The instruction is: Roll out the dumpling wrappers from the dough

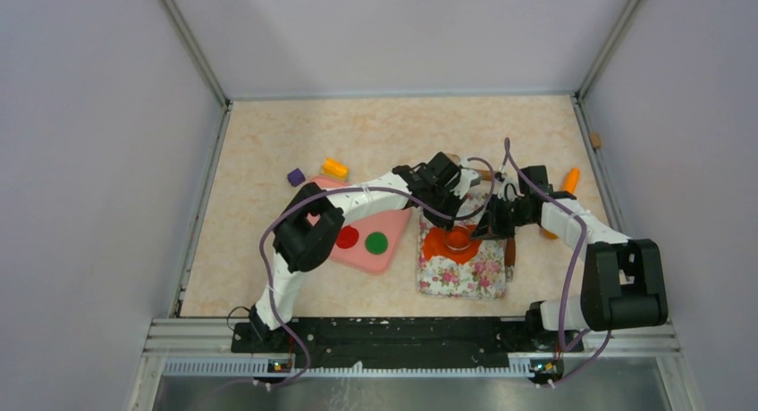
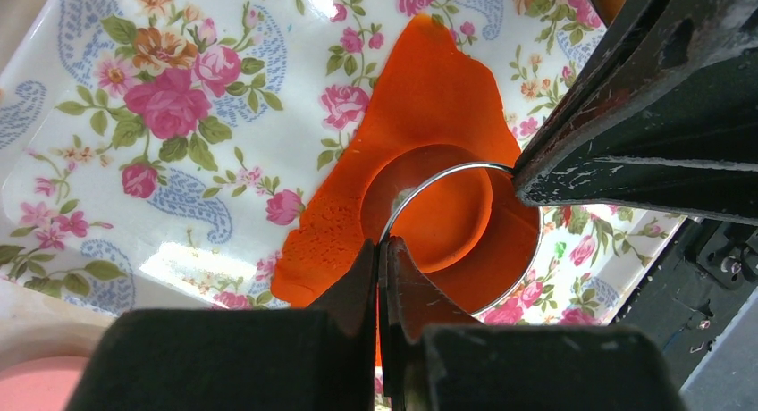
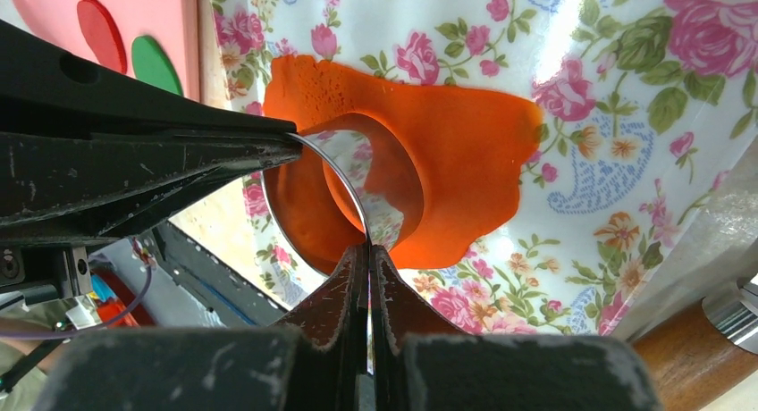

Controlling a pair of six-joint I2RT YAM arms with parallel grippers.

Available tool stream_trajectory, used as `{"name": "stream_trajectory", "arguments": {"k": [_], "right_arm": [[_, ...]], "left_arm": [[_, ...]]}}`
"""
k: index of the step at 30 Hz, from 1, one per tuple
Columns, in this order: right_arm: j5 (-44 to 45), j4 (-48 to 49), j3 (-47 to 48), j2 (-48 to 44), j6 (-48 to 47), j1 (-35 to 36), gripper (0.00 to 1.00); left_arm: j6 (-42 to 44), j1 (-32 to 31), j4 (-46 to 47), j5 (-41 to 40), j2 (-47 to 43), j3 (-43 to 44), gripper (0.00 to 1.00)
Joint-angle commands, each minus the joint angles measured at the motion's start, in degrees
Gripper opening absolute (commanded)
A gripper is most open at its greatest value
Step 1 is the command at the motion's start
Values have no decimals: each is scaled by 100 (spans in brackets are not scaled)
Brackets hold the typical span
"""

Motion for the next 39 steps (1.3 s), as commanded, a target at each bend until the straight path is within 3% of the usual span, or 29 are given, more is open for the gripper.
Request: {"name": "stream_trajectory", "arguments": {"k": [1, 16, 29, 37, 38, 39], "right_arm": [[64, -220, 19, -170, -140, 58, 0], [414, -203, -188, -7, -218, 51, 0], [898, -306, -228, 483, -143, 59, 0], [380, -612, 229, 76, -361, 42, 1], [308, -721, 381, 3, -402, 48, 5], [235, -809, 531, -65, -456, 35, 11]], "left_arm": [[-28, 42, 105, -191, 45, 216, 0], [30, 50, 150, -361, 205, 44, 0], [-485, 103, 1474, -706, -287, -1674, 0], [-461, 246, 1656, -672, -682, -1684, 0], [-487, 289, 1670, -722, -823, -1679, 3], [-519, 344, 1712, -747, -1001, -1691, 14]]}}
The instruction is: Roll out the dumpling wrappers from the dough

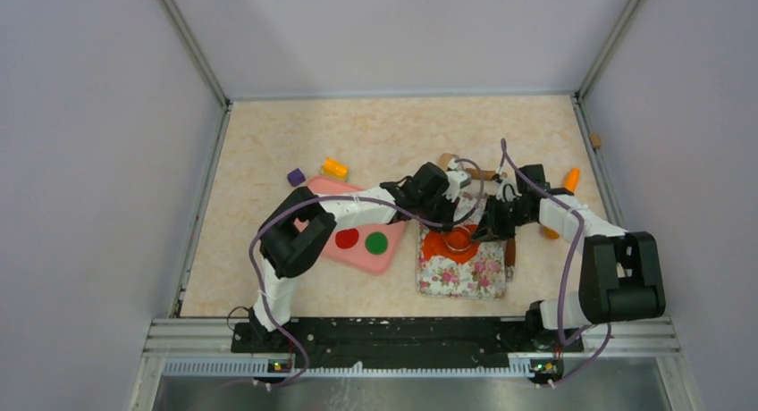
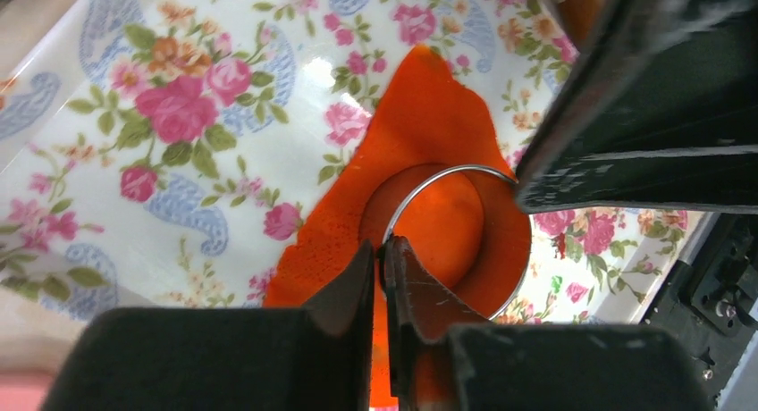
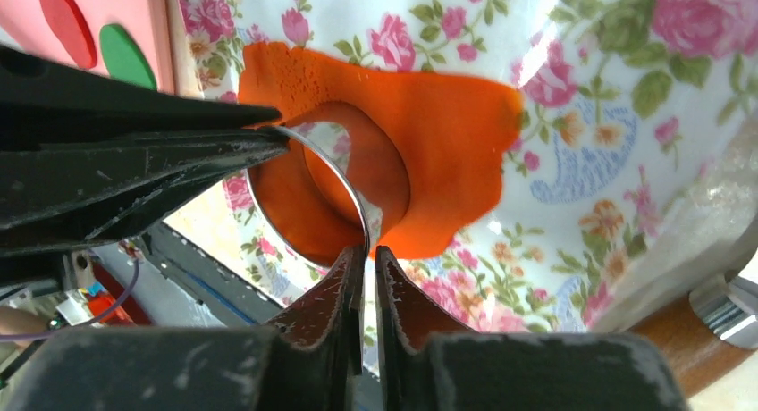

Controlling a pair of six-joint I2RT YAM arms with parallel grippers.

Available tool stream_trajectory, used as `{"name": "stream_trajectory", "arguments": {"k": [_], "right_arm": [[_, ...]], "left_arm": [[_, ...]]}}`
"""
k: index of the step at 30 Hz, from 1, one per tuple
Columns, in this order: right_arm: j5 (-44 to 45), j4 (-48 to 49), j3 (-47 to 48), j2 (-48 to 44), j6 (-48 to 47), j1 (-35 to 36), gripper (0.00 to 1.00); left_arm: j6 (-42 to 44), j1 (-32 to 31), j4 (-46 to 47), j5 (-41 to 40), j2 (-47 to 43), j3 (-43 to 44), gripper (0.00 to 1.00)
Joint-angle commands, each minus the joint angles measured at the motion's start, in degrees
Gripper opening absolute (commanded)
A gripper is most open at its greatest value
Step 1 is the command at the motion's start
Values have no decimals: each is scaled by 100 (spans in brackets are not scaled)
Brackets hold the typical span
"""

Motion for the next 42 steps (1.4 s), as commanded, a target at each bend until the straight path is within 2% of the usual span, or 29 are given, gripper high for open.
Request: {"name": "stream_trajectory", "arguments": {"k": [1, 3, 4, 9, 11, 14, 16, 21, 29, 38, 42], "right_arm": [[2, -786, 634, -349, -476, 27, 16], [-2, -932, 893, -390, -578, -21, 22], [-9, -956, 976, -401, -581, -56, 25], [-462, -822, 1220, -167, -905, -111, 34], [-790, -813, 1508, 105, -1488, -93, 37], [-1038, -1372, 2263, 771, -3077, -27, 41], [-1073, -1760, 2621, 1289, -3841, -2, 41], [-1152, -1658, 2841, 1996, -4219, 108, 43], [-1214, -1657, 2793, 2177, -4370, 253, 45], [-1245, -1525, 2552, 2216, -4362, 411, 43], [-1267, -1381, 2489, 2229, -4250, 505, 43]], "left_arm": [[-13, 374, -256, -706, -599, -187, 27], [-107, 442, -292, -848, -974, -221, 43], [-163, 451, -316, -1022, -1116, -257, 47], [-317, 463, -439, -603, -1506, -644, 49], [-342, 462, -213, -110, -1593, -998, 50], [-407, 465, 281, 559, -1674, -1529, 52], [-638, 465, 477, 636, -1653, -1710, 53], [-1568, 473, 1207, 1176, -1512, -1834, 54], [-2618, 487, 1553, 1154, -1025, -1761, 53], [-2784, 497, 1500, 1080, -789, -1654, 40], [-2748, 514, 1499, 1115, -791, -1636, 37]]}}
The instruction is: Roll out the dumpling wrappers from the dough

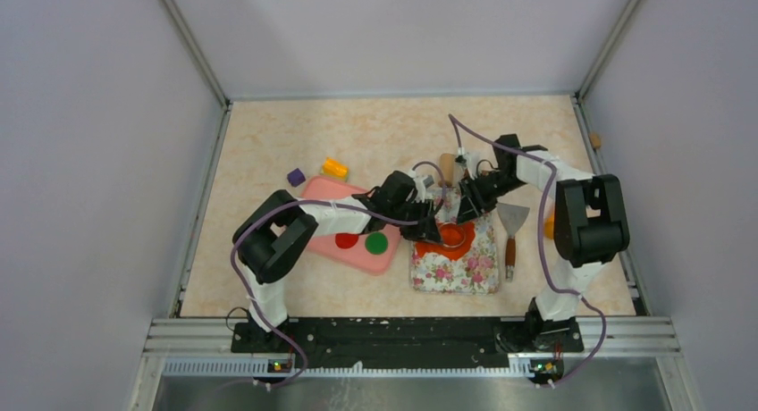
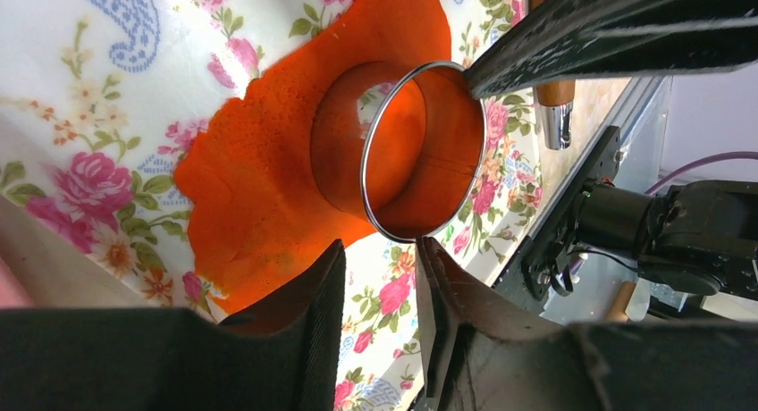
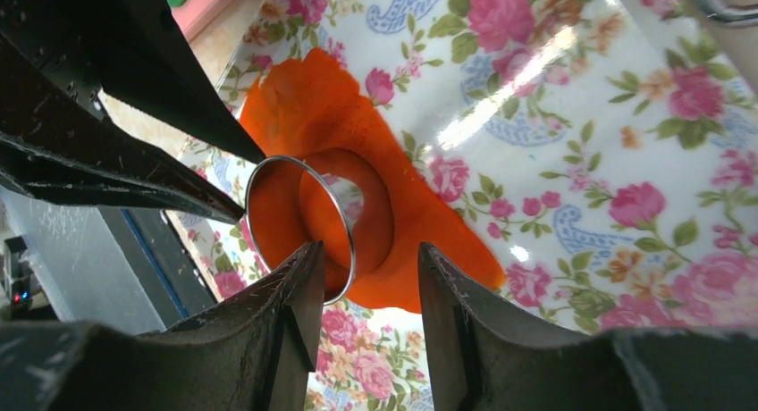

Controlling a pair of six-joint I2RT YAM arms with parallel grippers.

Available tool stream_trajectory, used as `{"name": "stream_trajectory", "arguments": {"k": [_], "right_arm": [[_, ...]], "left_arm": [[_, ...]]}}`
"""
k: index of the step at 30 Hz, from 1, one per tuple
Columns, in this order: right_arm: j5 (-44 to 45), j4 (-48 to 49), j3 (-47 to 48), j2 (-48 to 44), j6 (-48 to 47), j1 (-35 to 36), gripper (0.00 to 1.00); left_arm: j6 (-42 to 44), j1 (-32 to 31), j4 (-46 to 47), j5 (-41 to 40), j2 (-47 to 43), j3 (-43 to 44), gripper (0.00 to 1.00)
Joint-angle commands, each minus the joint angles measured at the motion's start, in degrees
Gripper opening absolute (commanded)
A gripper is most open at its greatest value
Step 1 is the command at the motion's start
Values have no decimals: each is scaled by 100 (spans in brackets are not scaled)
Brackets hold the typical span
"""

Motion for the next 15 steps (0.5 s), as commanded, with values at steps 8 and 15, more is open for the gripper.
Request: {"name": "stream_trajectory", "arguments": {"k": [8, 15], "right_arm": [[-3, 165, 7, 75, -109, 245, 40], [157, 147, -102, 47, -172, 289, 37]], "left_arm": [[-90, 103, 233, 173, 151, 258, 50], [-143, 144, 204, 291, 364, 353, 34]]}}
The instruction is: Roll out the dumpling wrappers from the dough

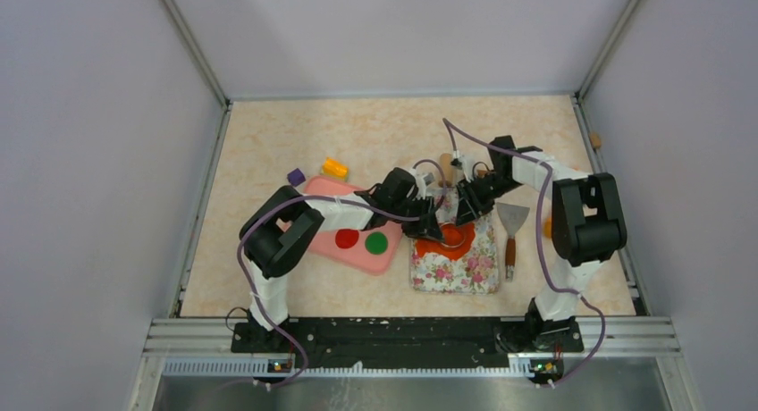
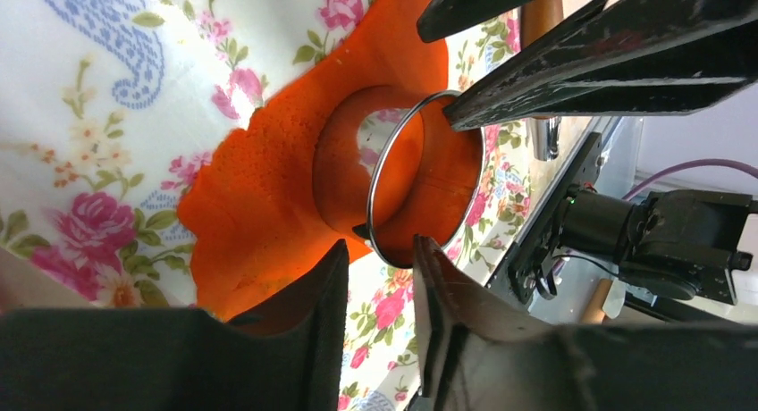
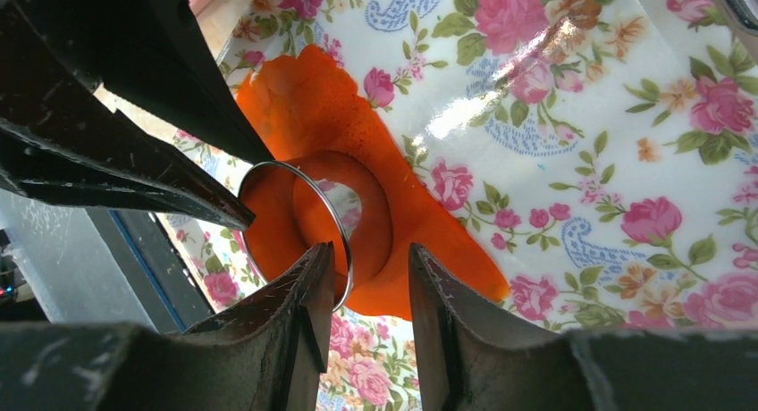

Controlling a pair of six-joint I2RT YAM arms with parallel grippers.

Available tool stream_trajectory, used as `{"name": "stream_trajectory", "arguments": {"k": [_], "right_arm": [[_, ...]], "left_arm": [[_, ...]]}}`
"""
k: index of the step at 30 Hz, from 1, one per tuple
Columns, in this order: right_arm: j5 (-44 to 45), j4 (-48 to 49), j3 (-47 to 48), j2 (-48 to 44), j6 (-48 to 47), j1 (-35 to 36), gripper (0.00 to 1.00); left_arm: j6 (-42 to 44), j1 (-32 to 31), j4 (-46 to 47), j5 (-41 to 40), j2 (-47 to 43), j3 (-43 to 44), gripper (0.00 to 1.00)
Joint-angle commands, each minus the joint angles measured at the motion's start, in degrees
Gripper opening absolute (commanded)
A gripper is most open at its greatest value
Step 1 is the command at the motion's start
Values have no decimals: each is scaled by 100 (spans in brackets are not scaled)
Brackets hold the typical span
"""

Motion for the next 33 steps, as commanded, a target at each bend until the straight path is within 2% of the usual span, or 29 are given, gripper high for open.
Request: {"name": "stream_trajectory", "arguments": {"k": [1, 3, 7, 8, 11, 15, 24, 30, 33], "right_arm": [[42, 96, -73, -24, -161, 109, 36], [70, 116, -147, -34, -158, 112, 33], [203, 162, -287, -62, -217, 165, 23], [245, 180, -338, -84, -246, 173, 22], [434, 311, -571, -230, -388, 207, 10], [772, 635, -930, -629, -412, 225, 1], [1143, 1026, -1382, -1303, 101, 314, 0], [1796, 1564, -2024, -2263, 130, 1003, 0], [2031, 1660, -2242, -2449, 150, 1267, 0]], "left_arm": [[-31, 42, 123, 94, 112, 173, 31], [-23, 43, 124, 84, 132, 157, 24], [86, 42, -29, -82, 172, 117, 2], [155, 43, -81, -117, 183, 96, 0], [249, 34, -66, -160, 210, -46, 0], [409, 33, -62, -184, 273, -161, 0], [735, 32, -395, -435, 485, -129, 0], [826, 34, -397, -636, 416, -388, 0], [885, 34, -440, -745, 441, -413, 0]]}}
